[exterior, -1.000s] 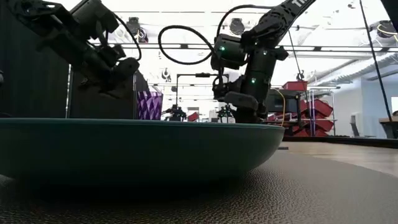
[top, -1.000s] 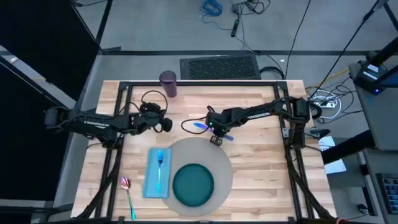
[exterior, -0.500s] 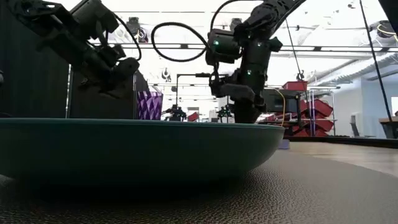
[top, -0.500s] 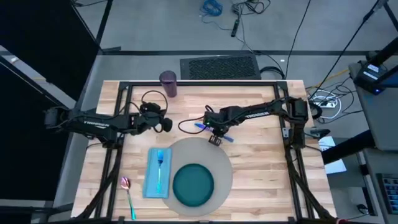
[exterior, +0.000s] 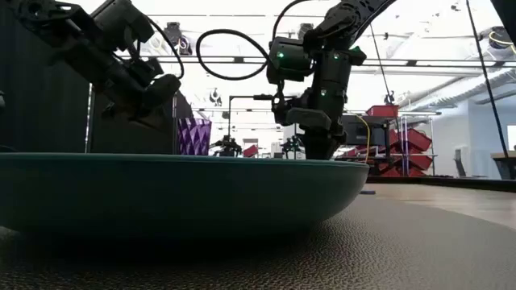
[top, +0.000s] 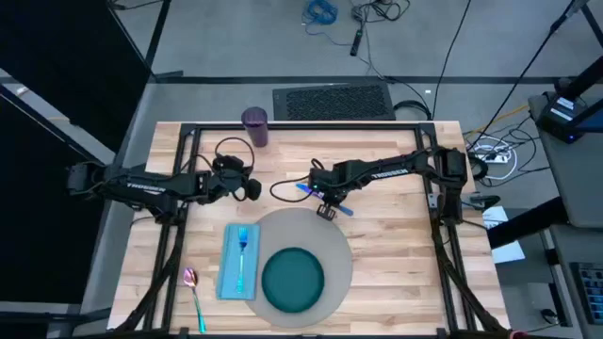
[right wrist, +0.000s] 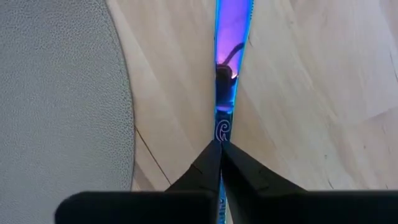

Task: Set table place
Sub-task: Move the blue table knife to the right of gray placemat

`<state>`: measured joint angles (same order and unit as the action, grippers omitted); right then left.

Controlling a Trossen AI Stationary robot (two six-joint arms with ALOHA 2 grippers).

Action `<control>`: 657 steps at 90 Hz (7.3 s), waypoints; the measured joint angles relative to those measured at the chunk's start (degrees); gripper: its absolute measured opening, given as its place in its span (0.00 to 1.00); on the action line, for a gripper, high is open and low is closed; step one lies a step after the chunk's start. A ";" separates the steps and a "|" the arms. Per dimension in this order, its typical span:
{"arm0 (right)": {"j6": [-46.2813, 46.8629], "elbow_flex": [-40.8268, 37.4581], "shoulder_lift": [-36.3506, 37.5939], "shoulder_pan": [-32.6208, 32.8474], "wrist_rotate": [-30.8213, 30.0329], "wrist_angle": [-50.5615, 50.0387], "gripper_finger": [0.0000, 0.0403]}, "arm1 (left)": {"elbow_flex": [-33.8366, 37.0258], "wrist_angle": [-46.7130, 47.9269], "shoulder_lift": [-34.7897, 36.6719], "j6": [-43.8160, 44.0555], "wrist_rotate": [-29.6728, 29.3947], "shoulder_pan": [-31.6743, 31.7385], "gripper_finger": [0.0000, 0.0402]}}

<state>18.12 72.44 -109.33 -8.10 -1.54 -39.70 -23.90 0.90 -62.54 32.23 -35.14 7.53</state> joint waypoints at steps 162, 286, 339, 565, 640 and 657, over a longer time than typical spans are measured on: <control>0.67 -3.53 -0.08 -0.04 -1.73 5.68 0.33 | 0.00 -0.04 0.00 0.07 0.81 0.00 0.00; 19.80 -4.74 0.07 2.87 1.14 -3.97 0.03 | 0.00 -0.54 0.00 -0.02 2.01 -0.02 0.00; 45.42 -4.85 0.15 18.18 2.59 -14.78 0.03 | 0.00 -0.40 -0.02 0.26 5.11 -0.19 0.00; 93.77 -4.90 0.74 41.11 -4.12 -1.09 0.23 | -0.02 -0.45 -0.02 -1.31 13.90 -2.90 0.00; 95.26 -4.90 5.33 41.99 -10.45 -7.29 0.23 | -0.02 -0.39 -0.02 -1.46 13.90 -2.91 0.00; 96.09 -4.87 2.53 41.97 -8.22 -5.00 0.23 | -0.02 -0.43 -0.02 -1.44 13.90 -2.89 0.00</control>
<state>114.21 67.57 -106.79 33.87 -9.76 -44.70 -23.92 0.47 -62.57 30.79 -21.23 4.64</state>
